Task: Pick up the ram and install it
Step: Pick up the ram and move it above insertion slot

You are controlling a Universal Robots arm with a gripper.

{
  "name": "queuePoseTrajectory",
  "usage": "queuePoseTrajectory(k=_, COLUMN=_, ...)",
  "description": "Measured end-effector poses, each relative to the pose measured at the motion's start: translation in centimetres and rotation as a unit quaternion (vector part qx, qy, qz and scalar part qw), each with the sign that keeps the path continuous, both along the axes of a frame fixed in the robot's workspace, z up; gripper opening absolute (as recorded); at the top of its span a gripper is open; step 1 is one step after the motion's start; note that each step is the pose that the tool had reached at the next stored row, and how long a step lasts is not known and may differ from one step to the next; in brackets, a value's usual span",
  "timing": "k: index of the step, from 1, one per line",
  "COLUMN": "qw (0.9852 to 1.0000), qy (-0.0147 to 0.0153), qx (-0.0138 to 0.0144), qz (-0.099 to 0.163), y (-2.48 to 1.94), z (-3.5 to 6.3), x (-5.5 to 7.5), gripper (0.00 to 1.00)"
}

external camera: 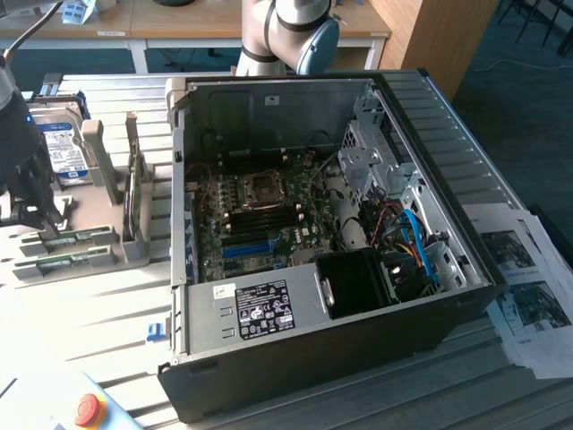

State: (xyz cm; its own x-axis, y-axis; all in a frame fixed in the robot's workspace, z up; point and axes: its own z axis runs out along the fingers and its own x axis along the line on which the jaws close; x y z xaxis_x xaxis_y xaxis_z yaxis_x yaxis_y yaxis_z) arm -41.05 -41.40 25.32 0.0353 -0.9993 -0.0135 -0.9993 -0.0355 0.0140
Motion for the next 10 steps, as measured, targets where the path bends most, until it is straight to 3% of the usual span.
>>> queuePoseTrajectory(k=10, qw=1.0, qy=0.0, qx=0.0, qz=0.0, y=-0.1, z=0.0, x=0.0, gripper=0.29)
